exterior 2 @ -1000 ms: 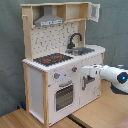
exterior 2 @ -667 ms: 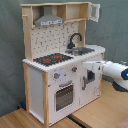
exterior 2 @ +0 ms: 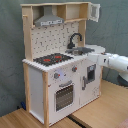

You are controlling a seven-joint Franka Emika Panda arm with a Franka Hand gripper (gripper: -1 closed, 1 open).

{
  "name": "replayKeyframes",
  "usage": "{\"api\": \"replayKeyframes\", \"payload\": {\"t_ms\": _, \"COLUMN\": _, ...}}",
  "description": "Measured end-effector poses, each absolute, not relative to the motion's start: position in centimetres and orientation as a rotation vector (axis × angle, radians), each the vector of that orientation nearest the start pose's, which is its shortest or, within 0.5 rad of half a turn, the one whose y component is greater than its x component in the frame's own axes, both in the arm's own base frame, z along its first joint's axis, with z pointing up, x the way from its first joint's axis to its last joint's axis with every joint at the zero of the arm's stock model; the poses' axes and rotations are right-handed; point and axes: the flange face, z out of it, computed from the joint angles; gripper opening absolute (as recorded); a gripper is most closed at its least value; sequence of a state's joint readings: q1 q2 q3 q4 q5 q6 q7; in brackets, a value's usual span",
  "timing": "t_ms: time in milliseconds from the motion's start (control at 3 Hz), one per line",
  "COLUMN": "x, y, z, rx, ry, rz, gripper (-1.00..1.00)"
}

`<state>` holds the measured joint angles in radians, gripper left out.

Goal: Play with the kitchen

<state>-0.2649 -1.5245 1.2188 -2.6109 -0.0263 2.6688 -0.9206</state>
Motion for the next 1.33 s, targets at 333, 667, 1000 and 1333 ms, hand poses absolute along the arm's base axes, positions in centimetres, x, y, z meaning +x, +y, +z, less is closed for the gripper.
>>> {"api": "replayKeyframes", "payload": {"t_ms": 333, "x": 17.2, "y": 38.0, "z": 50.8, "rx": 0.942, "ry": 1.305, "rz": 0.598, "gripper": 1.00}}
{"api": "replayKeyframes", "payload": {"t_ms": 667, "x": 15.7, "y": 38.2, "z": 53.3, "rx": 0.960, "ry": 1.272, "rz": 0.601, "gripper": 1.00}}
{"api": "replayKeyframes", "payload": {"t_ms": 1000, "x": 14.2, "y": 38.5, "z": 55.9, "rx": 0.978, "ry": 1.227, "rz": 0.609, "gripper": 1.00}}
{"api": "replayKeyframes", "payload": {"t_ms": 1333, "x": 12.7, "y": 39.1, "z": 58.3, "rx": 0.998, "ry": 1.176, "rz": 0.626, "gripper": 1.00}}
